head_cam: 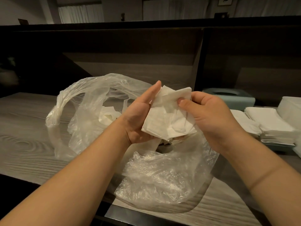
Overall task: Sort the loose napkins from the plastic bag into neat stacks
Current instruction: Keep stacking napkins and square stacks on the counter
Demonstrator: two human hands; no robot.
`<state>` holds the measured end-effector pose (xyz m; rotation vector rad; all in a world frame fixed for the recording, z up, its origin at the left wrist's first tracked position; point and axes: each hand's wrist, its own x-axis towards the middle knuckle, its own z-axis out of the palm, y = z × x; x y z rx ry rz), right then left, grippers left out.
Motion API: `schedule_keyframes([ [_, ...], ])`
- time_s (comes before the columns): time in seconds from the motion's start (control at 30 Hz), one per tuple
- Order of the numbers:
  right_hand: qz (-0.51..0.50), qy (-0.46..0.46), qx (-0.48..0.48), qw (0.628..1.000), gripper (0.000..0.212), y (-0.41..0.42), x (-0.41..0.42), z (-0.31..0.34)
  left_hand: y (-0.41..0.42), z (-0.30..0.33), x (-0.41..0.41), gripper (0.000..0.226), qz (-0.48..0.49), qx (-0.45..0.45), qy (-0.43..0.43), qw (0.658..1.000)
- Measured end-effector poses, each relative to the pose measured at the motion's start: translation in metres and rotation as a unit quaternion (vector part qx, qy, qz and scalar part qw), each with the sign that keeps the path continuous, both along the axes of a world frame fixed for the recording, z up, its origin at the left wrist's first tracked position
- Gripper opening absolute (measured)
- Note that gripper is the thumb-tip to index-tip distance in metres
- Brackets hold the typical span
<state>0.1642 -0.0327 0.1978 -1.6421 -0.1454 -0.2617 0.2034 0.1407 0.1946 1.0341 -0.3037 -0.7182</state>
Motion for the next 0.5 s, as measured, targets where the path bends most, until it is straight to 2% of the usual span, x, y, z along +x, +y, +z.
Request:
schedule_keyframes([
  [0.13, -0.025, -0.012, -0.020, 0.999, 0.012, 0.0014, 0.0003, -0.0015, 0.0001, -0.0016, -0.0013, 0.066, -0.029, 0.004, -0.035, 0.999],
  [0.27, -0.068, -0.049, -0.049, 0.995, 0.022, 0.0003, 0.0003, -0.0008, 0.0005, -0.0023, -0.0022, 0.046, -0.018, 0.000, -0.045, 0.999],
  [0.37, -0.096, -0.066, -0.037, 0.992, 0.012, -0.0012, 0.0000, 0.0005, -0.0005, -0.0020, -0.0039, 0.052, 0.017, -0.002, -0.053, 0.998],
  [0.43, -0.097, -0.052, -0.009, 0.994, 0.008, -0.0020, -0.0010, 0.0038, -0.0008, -0.0025, -0.0029, 0.059, 0.043, -0.012, -0.056, 0.997],
  [0.5, -0.043, 0.003, 0.100, 0.994, 0.014, -0.0022, -0.0029, 0.0084, -0.0009, -0.0023, -0.0021, 0.061, 0.063, -0.013, -0.062, 0.996],
])
